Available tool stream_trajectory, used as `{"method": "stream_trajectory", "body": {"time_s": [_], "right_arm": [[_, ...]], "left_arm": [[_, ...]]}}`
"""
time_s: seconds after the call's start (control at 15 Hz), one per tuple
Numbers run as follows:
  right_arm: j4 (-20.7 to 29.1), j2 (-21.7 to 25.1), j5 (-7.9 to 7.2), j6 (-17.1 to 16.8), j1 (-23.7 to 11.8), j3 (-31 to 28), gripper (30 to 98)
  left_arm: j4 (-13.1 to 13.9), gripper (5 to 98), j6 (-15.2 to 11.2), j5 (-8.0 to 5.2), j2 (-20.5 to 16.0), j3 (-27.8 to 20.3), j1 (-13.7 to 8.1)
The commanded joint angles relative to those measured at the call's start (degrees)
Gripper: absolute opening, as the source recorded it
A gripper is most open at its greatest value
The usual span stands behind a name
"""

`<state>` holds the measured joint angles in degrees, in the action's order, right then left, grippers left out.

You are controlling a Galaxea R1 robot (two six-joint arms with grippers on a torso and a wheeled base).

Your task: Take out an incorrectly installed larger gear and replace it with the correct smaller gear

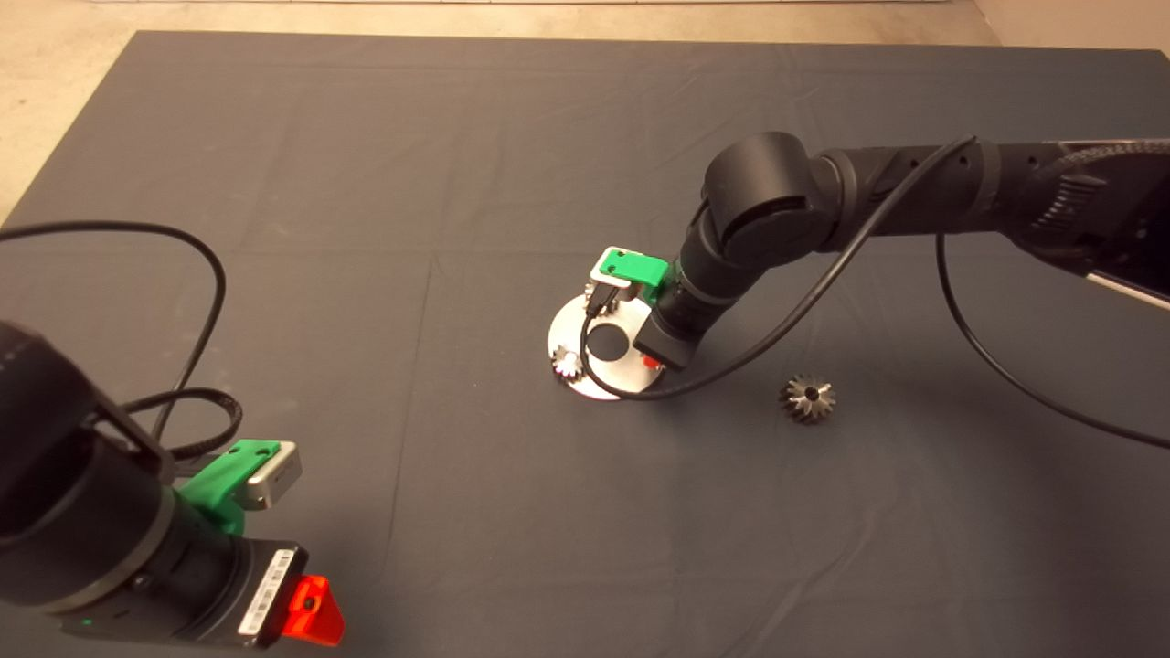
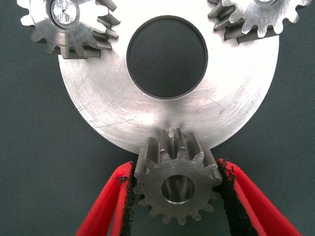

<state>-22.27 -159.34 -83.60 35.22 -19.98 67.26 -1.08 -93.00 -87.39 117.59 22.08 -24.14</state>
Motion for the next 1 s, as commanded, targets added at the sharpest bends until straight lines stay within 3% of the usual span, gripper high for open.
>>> {"method": "stream_trajectory", "body": {"time_s": [0.0, 0.93], "right_arm": [[-1.55, -0.05, 0.28, -0.06, -1.53, -0.06, 40.3], [-1.55, -0.32, 0.46, -0.15, -1.38, 1.28, 40.3]], "left_arm": [[0.02, 97.6, -0.43, -7.61, -0.21, -0.91, -0.30], [0.02, 97.6, -0.43, -7.61, -0.21, -0.91, -0.30]]}}
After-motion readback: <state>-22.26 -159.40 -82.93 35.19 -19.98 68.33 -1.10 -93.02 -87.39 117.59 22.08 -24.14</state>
